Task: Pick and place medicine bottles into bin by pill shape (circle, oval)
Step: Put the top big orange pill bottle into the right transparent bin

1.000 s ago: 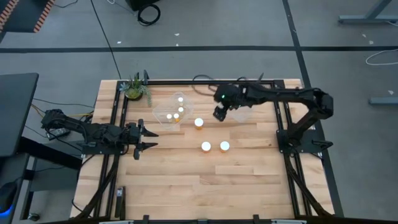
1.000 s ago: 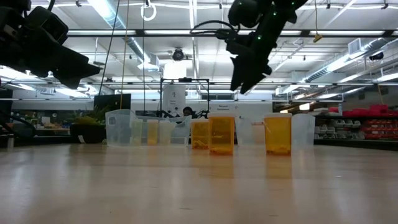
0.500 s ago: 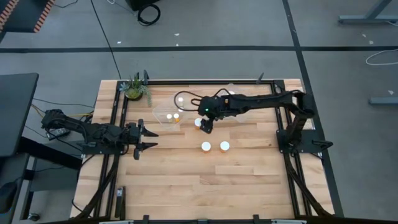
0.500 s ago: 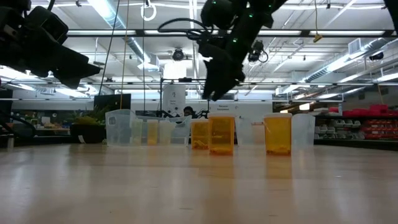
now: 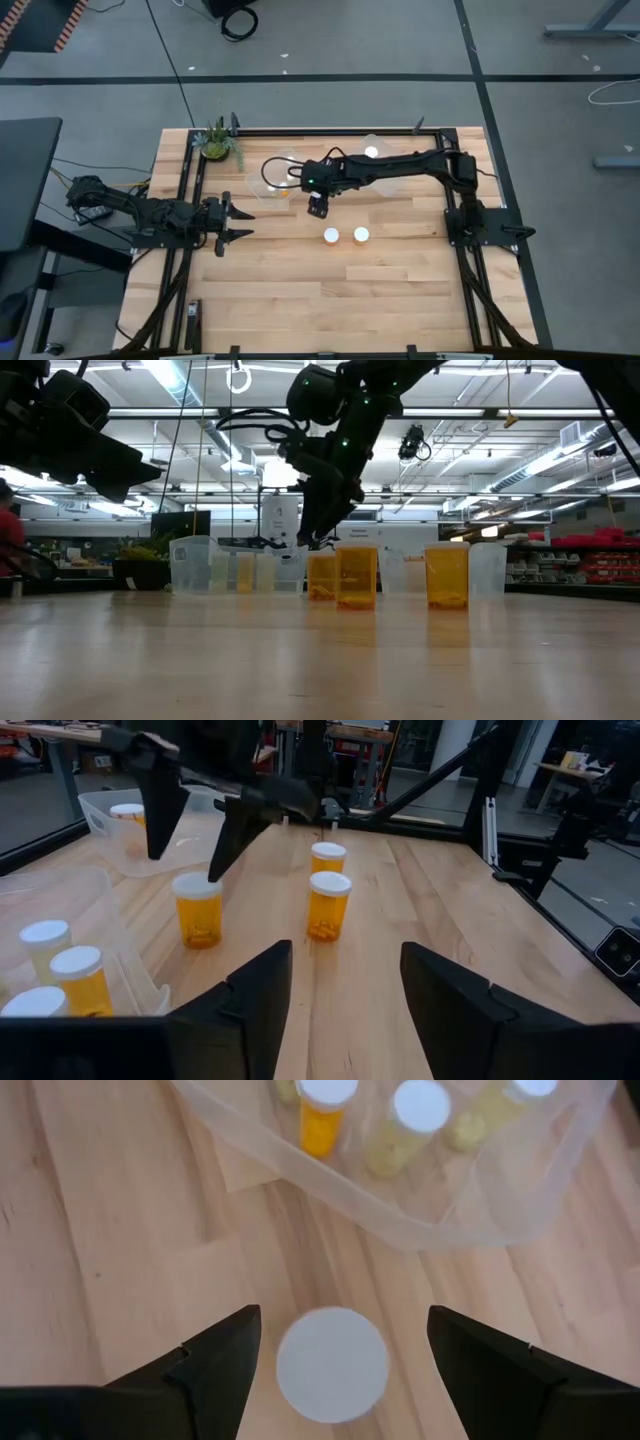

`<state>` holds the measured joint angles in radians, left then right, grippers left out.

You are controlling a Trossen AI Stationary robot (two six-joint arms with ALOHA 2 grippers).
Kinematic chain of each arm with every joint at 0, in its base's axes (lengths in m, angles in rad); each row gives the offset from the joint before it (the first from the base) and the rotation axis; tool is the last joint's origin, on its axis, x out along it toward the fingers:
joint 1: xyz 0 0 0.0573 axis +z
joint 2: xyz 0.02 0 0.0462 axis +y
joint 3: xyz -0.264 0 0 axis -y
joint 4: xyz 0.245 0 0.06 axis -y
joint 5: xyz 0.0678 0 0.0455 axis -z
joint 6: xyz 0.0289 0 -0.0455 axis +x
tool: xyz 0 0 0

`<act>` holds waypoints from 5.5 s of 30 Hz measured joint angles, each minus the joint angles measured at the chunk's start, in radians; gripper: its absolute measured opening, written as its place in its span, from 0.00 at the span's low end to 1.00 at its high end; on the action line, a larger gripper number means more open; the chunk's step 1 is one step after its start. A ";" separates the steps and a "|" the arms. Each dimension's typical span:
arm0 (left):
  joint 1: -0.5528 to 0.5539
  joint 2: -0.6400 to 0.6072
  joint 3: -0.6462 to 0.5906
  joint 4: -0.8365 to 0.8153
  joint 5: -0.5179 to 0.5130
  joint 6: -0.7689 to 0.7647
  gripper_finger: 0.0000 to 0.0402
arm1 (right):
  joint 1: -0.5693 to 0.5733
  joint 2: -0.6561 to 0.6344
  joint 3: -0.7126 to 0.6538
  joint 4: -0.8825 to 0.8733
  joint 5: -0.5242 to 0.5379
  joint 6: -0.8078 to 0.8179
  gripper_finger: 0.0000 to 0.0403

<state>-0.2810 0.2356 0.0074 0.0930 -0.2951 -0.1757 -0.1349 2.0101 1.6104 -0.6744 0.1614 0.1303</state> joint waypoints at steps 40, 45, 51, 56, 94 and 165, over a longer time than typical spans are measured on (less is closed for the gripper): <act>0.000 0.000 0.000 -0.004 0.000 -0.019 0.49 | -0.020 0.043 -0.023 -0.044 -0.006 0.023 0.70; 0.000 0.000 0.000 -0.004 0.000 -0.019 0.49 | -0.027 0.043 -0.064 -0.018 -0.023 0.023 0.65; 0.000 0.000 0.000 -0.004 0.000 -0.018 0.48 | -0.036 0.043 -0.087 0.005 -0.025 0.024 0.60; 0.000 0.000 0.000 -0.004 0.000 -0.016 0.48 | -0.035 0.043 -0.087 0.035 -0.025 0.010 0.55; 0.000 0.000 0.000 -0.005 0.000 -0.016 0.49 | -0.044 0.043 -0.087 0.128 -0.058 -0.030 0.60; 0.000 0.000 0.000 -0.011 0.000 -0.019 0.49 | -0.424 -0.665 -0.829 0.063 0.133 0.113 0.56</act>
<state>-0.2810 0.2352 0.0075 0.0818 -0.2951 -0.1951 -0.5587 1.3453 0.7817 -0.6118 0.2939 0.2432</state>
